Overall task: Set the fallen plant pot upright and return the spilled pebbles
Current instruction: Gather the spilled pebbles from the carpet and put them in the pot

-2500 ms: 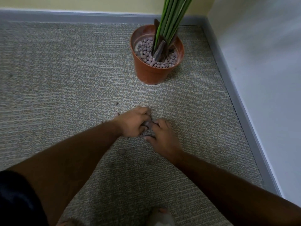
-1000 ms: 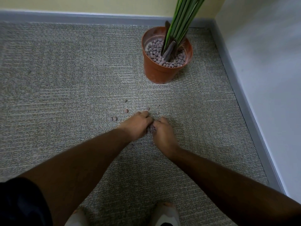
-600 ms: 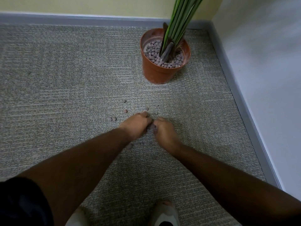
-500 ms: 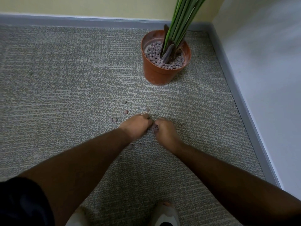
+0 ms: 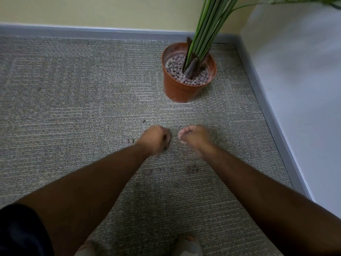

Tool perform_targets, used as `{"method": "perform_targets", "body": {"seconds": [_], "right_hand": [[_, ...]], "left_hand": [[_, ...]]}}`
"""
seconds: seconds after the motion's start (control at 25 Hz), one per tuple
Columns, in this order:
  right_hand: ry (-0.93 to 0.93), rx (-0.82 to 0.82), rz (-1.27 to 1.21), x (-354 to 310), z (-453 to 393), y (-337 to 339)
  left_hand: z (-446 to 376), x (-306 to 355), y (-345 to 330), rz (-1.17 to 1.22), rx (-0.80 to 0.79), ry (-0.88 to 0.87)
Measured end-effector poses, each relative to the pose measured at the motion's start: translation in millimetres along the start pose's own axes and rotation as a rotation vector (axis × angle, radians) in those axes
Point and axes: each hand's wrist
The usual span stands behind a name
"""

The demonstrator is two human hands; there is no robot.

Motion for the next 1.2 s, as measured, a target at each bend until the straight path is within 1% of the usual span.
{"method": "perform_targets", "body": {"seconds": [0.12,0.2,0.28,0.36,0.4,0.48,0.56,0.68,0.8,0.84,0.96,1.0,1.04,1.12,1.2], "right_hand": [[-0.121,-0.069,-0.39,-31,-3,20],[-0.163,-0.12,-0.601,-53,-9,39],[-0.166,-0.131,-0.788,-78,-21,61],[-0.116,-0.103,-0.883,-104,-35,80],[-0.081,-0.08,-0.864,-117,-41,86],[-0.003,-0.014,-0.701,-136,-52,92],[0.059,0.06,-0.507,-148,-64,91],[0.104,0.177,-0.271,-153,-80,86],[0.156,0.309,-0.056,-148,-90,86],[0.196,0.335,0.053,-145,-92,85],[0.349,0.36,0.534,-134,-91,85],[0.393,0.356,0.623,-132,-90,84],[0.429,0.349,0.658,-132,-87,84],[0.498,0.356,0.67,-130,-82,81],[0.569,0.442,0.67,-125,-76,75]], "left_hand": [[-5,10,16,0.218,0.064,0.033],[-13,22,36,0.446,0.089,0.045],[-25,36,63,0.699,0.123,0.044],[-39,53,92,0.857,0.185,0.026],[-46,61,106,0.895,0.219,0.02],[-59,74,130,0.906,0.278,0.026],[-74,80,144,0.849,0.321,0.067],[-97,80,150,0.674,0.389,0.148],[-108,80,147,0.499,0.496,0.163],[-108,81,145,0.456,0.52,0.156],[-111,81,138,0.368,0.516,0.118],[-111,81,137,0.35,0.507,0.1],[-110,80,137,0.339,0.509,0.08],[-106,77,135,0.316,0.565,0.032],[-96,72,127,0.308,0.646,-0.034]]}}
Point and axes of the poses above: each hand's wrist, its own z-axis away from the middle knuckle, its own y-axis out of the back of the hand, x = y × z, and after that the axes turned 7 degrees about -x, right-handed
